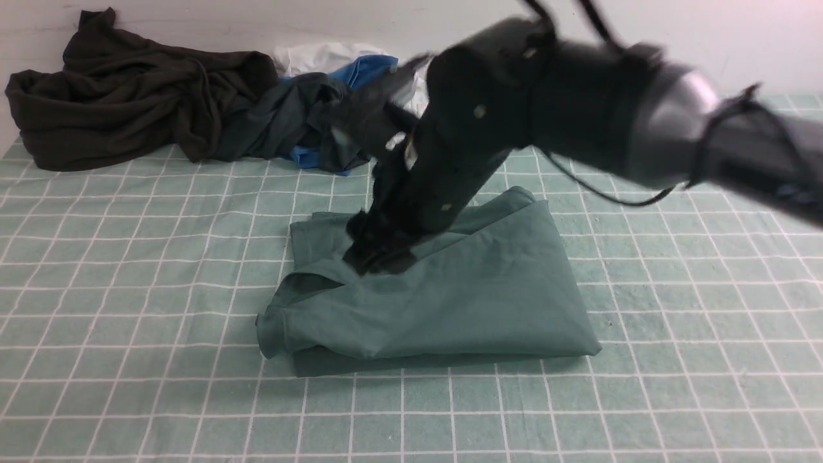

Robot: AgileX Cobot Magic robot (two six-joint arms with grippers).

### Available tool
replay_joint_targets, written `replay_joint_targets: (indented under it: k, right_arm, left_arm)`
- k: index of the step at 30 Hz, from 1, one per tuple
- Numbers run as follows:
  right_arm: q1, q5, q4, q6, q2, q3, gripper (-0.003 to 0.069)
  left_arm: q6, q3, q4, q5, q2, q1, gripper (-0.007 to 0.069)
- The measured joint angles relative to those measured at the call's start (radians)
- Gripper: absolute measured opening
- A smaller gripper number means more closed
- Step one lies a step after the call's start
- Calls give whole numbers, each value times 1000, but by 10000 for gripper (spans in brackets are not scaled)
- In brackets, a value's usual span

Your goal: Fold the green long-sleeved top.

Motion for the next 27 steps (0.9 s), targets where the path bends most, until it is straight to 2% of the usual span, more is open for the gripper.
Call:
replay_joint_targets:
  k: [3,8,9,12,14,16,18,22,27]
  right_arm:
    - [-48,-19,0,0,-188,93,402]
    - [-123,-175,47,0,-513,412,290]
    - [-125,-175,47,0,-513,412,285]
    - [-137,-300,69,0,-726,634,168]
    - [-138,-332,70,0,-788,696,123]
    - [-138,-385,73,0,-901,801,38]
    - [-138,-425,74,0,-980,866,3]
    - [-138,-492,76,0,-1096,962,-11]
    - [-138,-486,73,0,-1185,1003,-13]
  left_arm:
    - [-1,0,1,0,0,0,-3]
    - [-1,0,1,0,0,0,-3]
    - [-1,0,1,0,0,0,-3]
    - [-1,0,1,0,0,0,-3]
    - [-1,0,1,0,0,0,-3]
    - [-1,0,1,0,0,0,-3]
    - [-1,0,1,0,0,0,-3]
    - [-1,0,1,0,0,0,-3]
    - [-1,0,1,0,0,0,-3]
